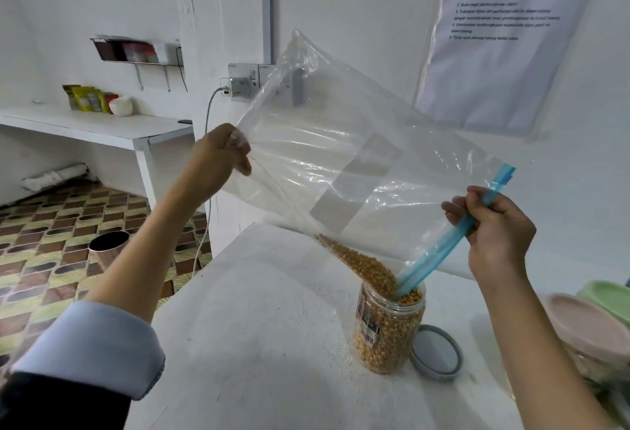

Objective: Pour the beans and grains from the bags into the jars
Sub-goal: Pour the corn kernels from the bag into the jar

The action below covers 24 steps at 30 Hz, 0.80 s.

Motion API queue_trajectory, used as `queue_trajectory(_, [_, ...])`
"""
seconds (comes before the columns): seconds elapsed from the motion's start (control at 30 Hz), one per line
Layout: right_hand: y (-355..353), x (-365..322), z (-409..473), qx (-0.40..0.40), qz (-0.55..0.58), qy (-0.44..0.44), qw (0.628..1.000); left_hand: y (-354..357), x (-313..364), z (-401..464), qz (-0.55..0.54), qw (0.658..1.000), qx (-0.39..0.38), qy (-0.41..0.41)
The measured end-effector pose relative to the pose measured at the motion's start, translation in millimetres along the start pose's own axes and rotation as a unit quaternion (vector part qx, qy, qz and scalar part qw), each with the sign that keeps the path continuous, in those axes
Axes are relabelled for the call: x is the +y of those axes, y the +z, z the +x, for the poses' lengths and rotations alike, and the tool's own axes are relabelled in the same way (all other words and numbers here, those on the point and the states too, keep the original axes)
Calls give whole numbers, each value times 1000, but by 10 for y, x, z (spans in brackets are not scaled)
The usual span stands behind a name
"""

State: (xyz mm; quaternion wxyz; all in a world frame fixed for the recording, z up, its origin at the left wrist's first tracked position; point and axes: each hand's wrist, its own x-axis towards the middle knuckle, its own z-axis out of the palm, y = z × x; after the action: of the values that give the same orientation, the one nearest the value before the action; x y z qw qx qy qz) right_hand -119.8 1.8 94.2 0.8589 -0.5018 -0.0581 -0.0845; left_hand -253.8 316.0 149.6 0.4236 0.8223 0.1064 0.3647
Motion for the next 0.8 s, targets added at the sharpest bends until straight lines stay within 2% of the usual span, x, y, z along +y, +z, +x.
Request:
queue_trajectory(0.1, [12, -6, -5, 11, -10, -20, 1000, 147, -33, -3, -56, 998, 30, -2])
queue_trajectory(0.2, [9, -22, -7, 12, -22, -36, 999, 235, -69, 59, 26, 997, 67, 36])
queue_trajectory(0.27, [5, -25, -14, 5, -24, -31, 999, 258, -66, 114, 30, 993, 99, 52])
queue_trajectory(0.43, [-3, -51, -29, 6, -27, -38, 999, 305, -63, 168, -16, 991, 101, 87])
queue_trajectory(0.8, [8, -81, -37, -4, -28, -28, 999, 270, -76, 221, -68, 992, 78, 69])
